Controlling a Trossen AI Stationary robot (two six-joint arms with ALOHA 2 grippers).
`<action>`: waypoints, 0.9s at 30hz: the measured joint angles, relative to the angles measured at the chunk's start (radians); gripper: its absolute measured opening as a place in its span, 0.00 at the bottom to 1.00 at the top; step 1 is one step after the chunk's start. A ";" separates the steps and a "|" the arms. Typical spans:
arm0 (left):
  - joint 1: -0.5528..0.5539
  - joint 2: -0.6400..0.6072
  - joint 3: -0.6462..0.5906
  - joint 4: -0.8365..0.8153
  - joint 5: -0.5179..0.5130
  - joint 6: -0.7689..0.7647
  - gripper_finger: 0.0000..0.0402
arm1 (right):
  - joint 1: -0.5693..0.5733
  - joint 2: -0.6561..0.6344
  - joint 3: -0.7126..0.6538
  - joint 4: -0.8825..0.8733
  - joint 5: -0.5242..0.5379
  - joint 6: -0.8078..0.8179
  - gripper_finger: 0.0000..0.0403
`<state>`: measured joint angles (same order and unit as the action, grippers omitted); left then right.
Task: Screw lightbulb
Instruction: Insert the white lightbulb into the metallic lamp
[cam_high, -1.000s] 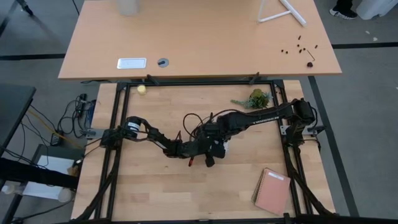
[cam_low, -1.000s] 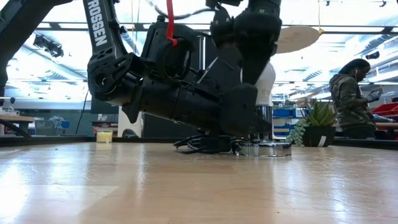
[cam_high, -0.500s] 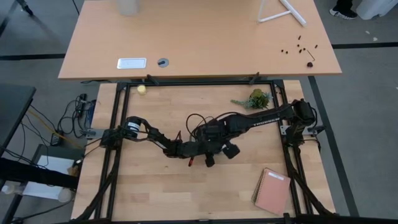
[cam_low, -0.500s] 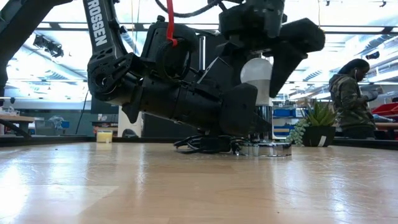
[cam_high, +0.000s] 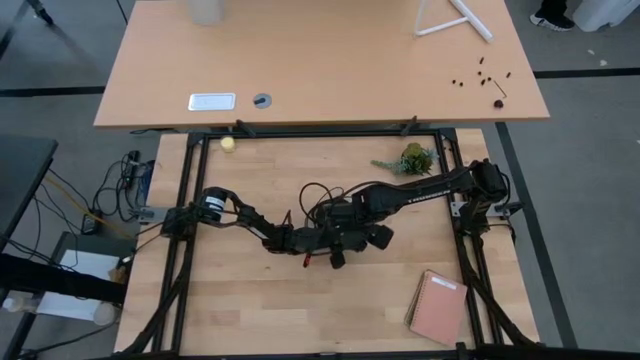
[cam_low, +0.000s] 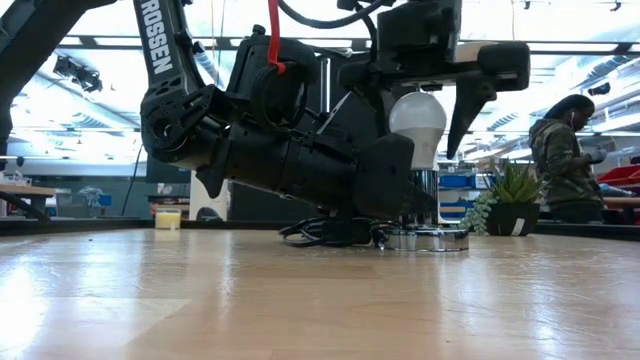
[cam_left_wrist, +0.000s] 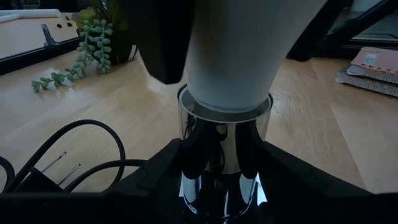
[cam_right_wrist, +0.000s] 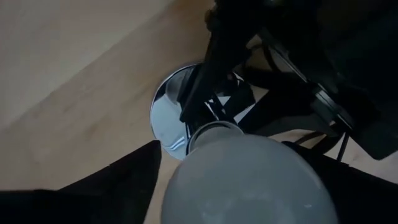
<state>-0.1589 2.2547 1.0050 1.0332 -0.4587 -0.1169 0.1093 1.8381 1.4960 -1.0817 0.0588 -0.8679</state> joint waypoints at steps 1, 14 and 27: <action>0.000 0.000 0.000 0.000 0.000 0.000 0.49 | 0.000 0.000 0.000 0.003 0.000 0.009 0.81; 0.000 0.000 0.001 0.000 0.003 0.000 0.49 | 0.000 0.007 0.000 0.023 -0.007 0.315 0.64; -0.001 0.000 0.000 -0.001 0.004 -0.004 0.49 | -0.006 0.039 -0.004 0.098 -0.011 0.828 0.67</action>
<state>-0.1599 2.2545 1.0050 1.0326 -0.4547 -0.1209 0.1035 1.8768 1.4918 -0.9840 0.0479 -0.0398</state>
